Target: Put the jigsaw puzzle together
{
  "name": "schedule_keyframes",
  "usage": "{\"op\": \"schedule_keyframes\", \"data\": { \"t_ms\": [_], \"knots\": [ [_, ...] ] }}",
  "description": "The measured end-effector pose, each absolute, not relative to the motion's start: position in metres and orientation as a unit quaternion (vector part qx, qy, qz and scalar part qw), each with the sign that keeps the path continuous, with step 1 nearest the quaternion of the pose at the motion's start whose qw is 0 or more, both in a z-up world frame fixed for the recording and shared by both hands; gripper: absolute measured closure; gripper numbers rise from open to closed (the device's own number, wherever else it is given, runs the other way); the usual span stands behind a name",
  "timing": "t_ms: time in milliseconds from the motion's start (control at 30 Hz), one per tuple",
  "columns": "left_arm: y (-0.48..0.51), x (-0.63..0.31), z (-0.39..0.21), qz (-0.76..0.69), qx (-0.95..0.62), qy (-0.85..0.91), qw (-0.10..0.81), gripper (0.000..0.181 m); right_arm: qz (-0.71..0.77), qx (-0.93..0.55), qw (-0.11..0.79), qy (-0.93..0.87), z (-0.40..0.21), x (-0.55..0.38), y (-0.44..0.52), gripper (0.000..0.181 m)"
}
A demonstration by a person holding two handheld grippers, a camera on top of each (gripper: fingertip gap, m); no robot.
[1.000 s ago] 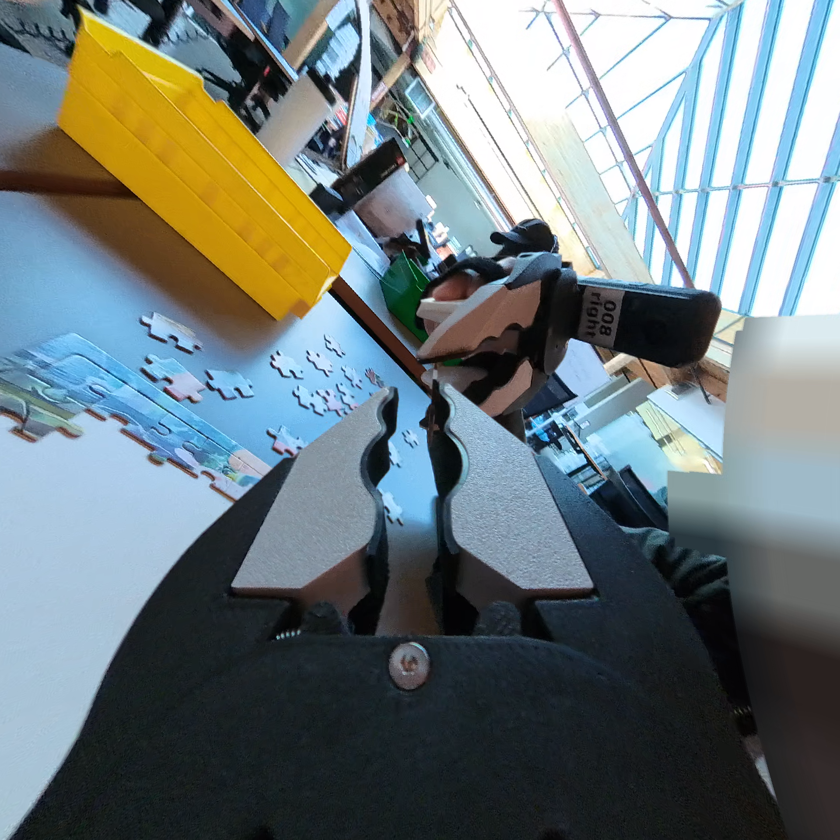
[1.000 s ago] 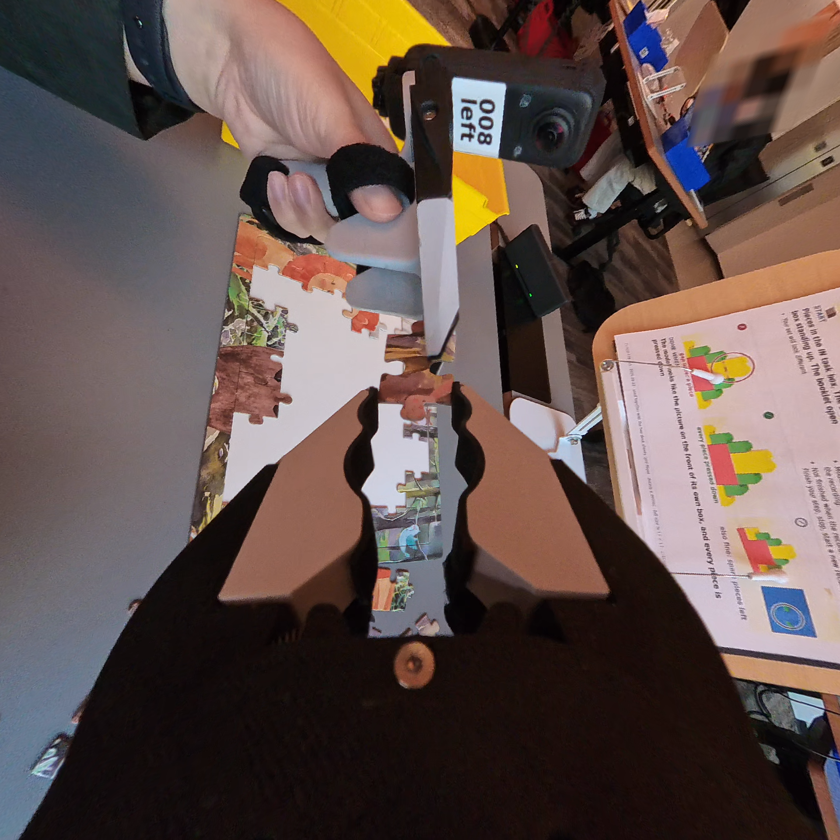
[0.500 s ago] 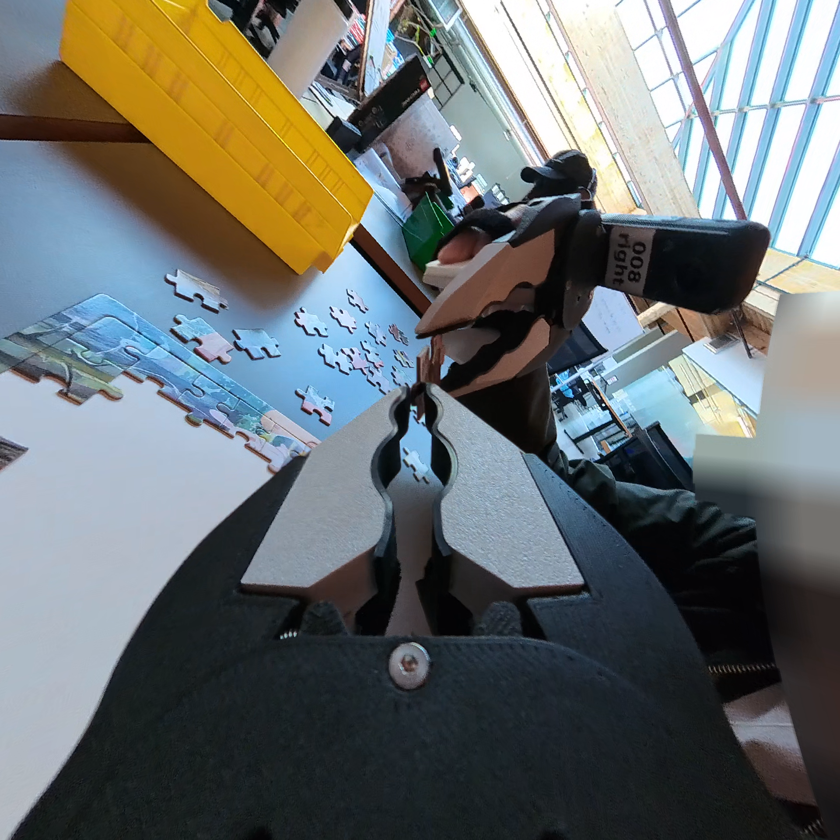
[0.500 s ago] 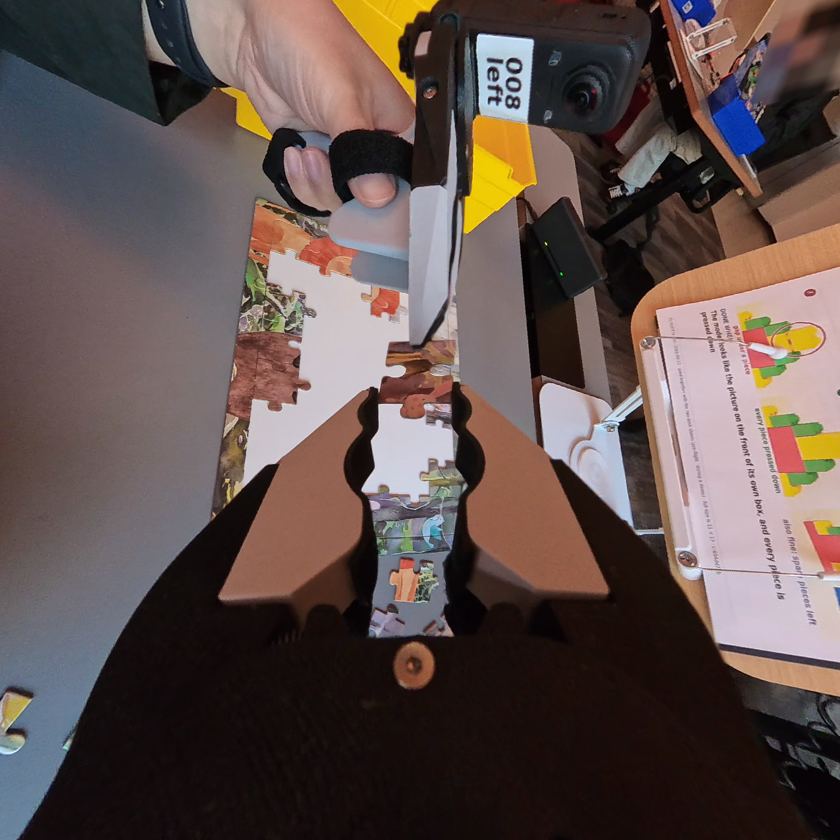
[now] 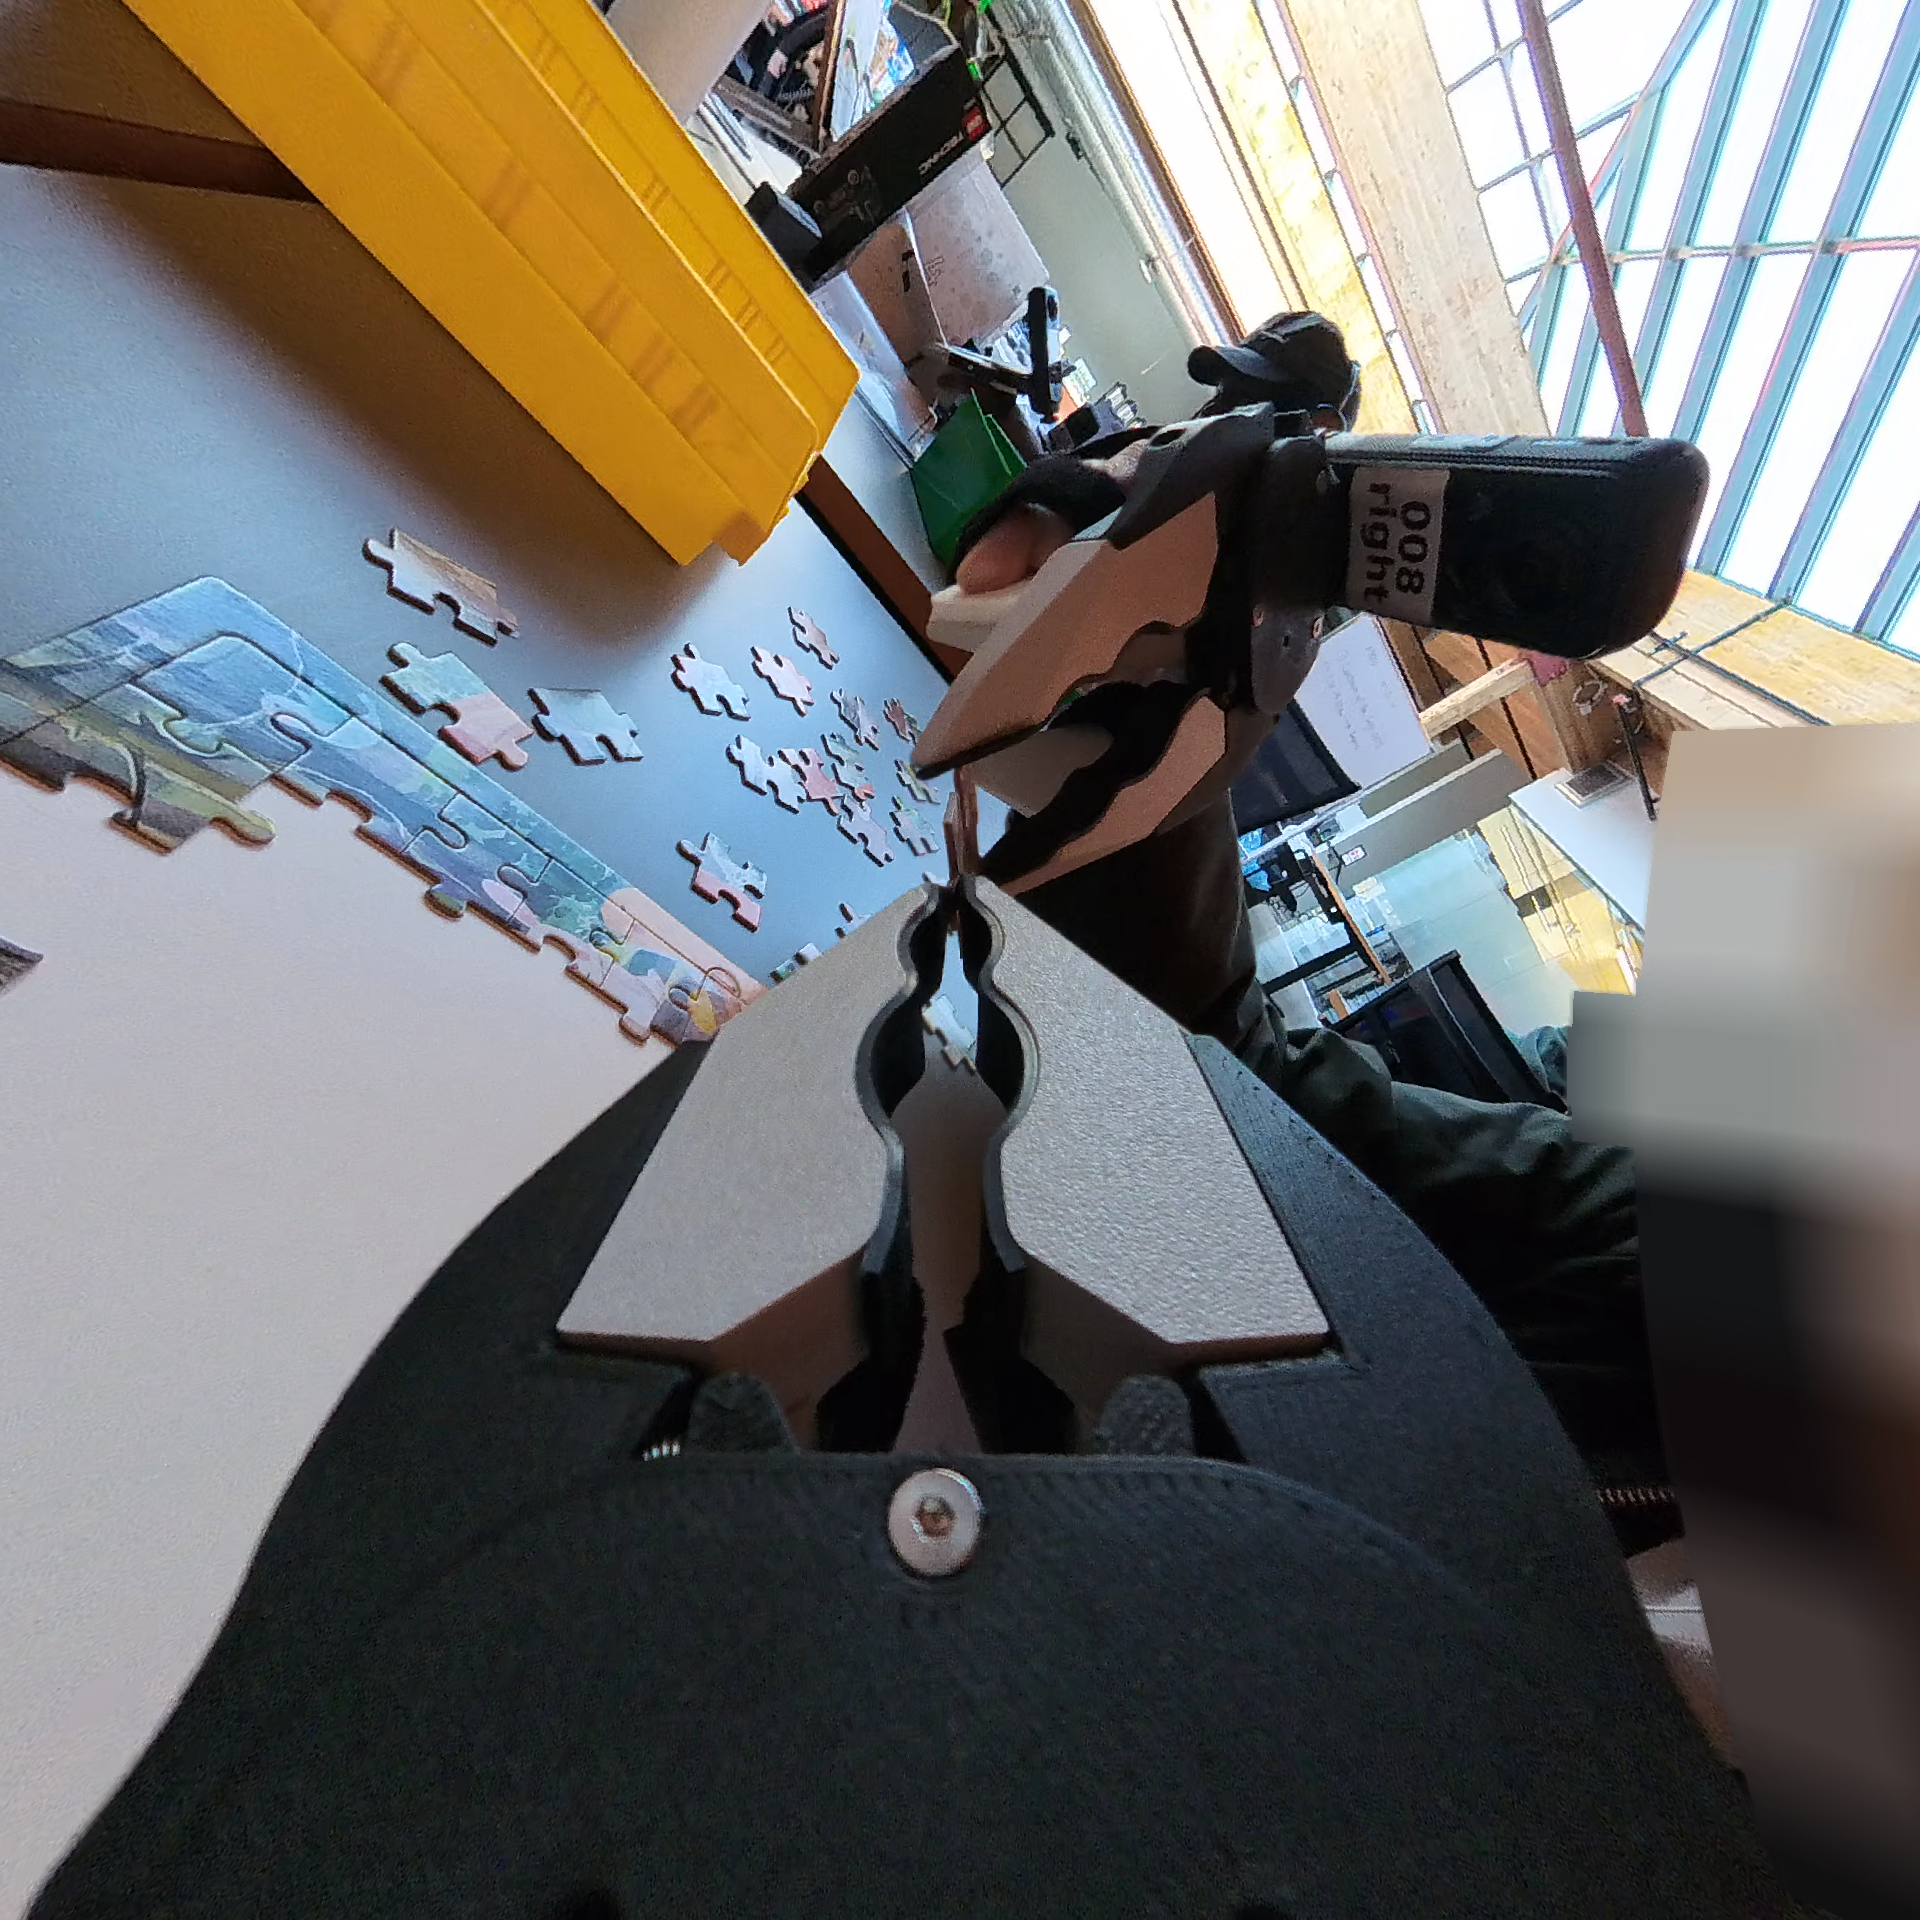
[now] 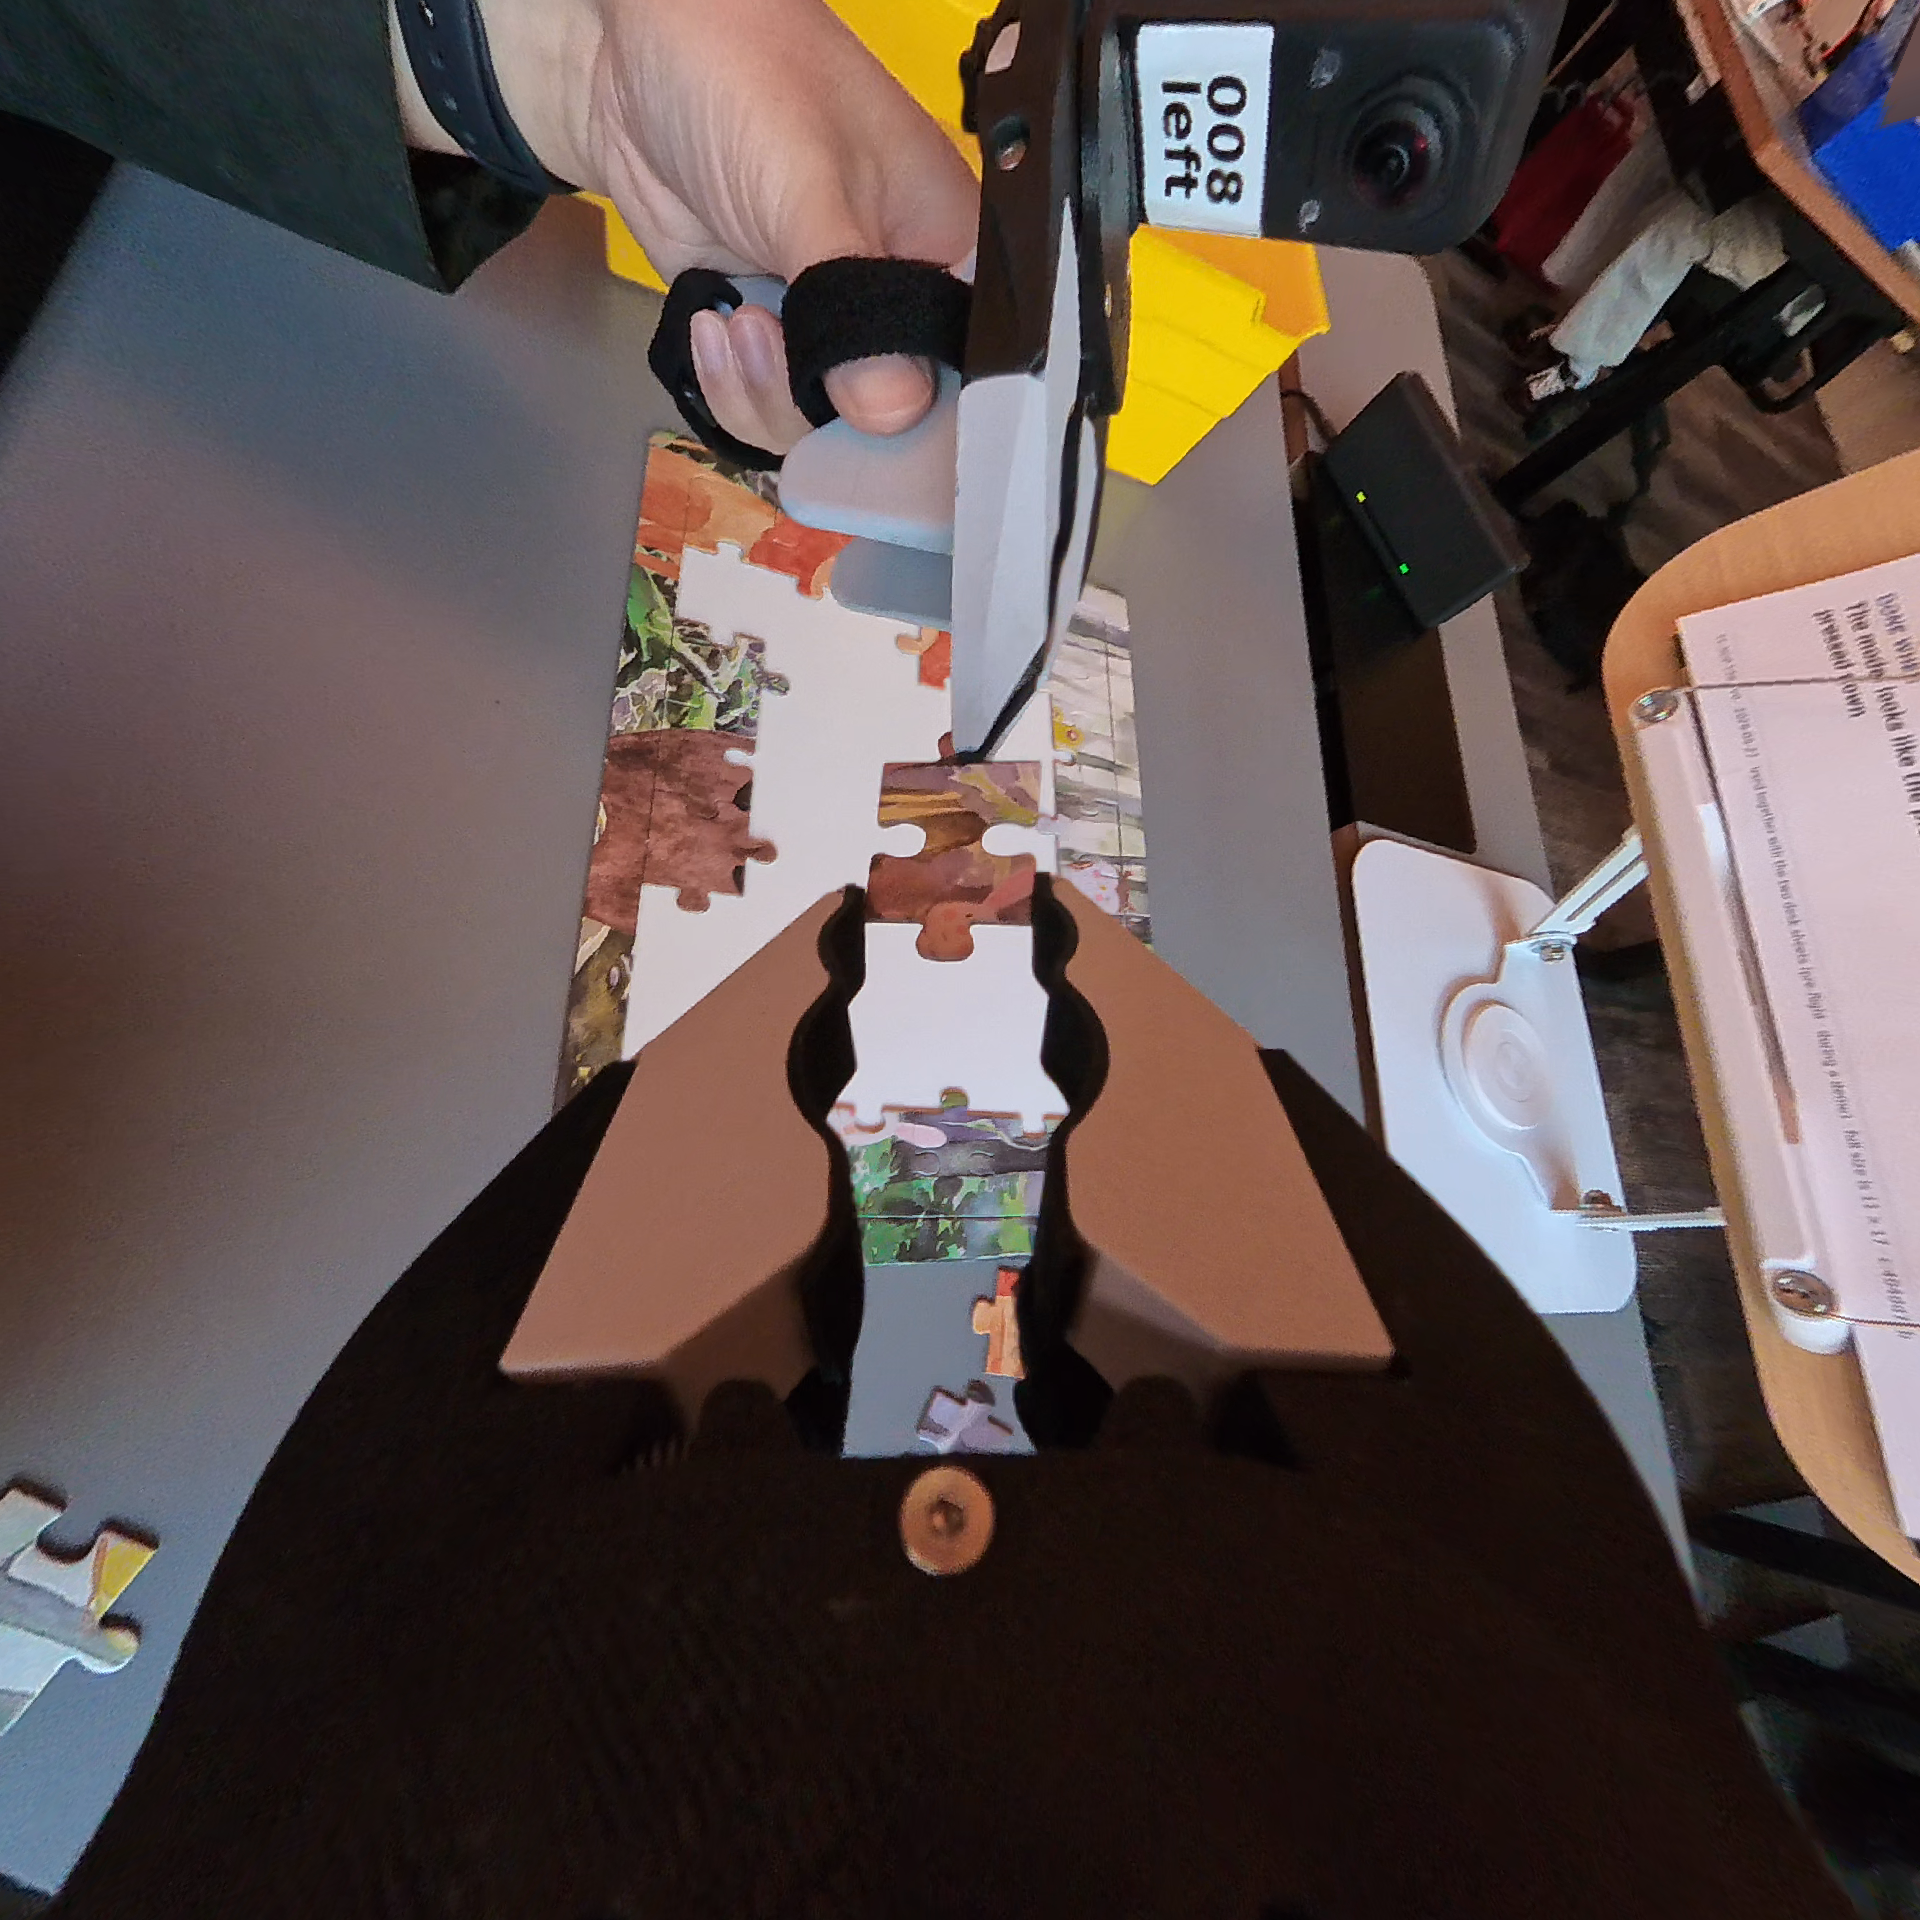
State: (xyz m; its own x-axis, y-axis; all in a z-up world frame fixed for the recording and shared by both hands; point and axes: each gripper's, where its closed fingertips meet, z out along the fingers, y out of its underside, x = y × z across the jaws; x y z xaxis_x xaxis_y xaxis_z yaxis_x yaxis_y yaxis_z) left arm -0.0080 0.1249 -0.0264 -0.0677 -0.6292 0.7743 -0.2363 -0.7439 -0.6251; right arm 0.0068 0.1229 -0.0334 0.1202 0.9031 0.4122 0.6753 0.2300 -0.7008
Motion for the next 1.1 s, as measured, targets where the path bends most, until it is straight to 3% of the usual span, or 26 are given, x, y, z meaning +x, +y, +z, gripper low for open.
{"op": "schedule_keyframes", "data": {
  "t_ms": [667,1100],
  "knots": [
    [0.134,0.006,-0.105,-0.636,-0.738,0.222,0.034,0.181,0.222,-0.715,0.305,-0.589,-0.114,0.036,0.133,0.154],
    [0.146,0.020,-0.146,-0.571,-0.796,0.201,0.020,0.181,0.224,-0.771,0.264,-0.534,-0.138,0.067,0.142,0.156]
  ]
}}
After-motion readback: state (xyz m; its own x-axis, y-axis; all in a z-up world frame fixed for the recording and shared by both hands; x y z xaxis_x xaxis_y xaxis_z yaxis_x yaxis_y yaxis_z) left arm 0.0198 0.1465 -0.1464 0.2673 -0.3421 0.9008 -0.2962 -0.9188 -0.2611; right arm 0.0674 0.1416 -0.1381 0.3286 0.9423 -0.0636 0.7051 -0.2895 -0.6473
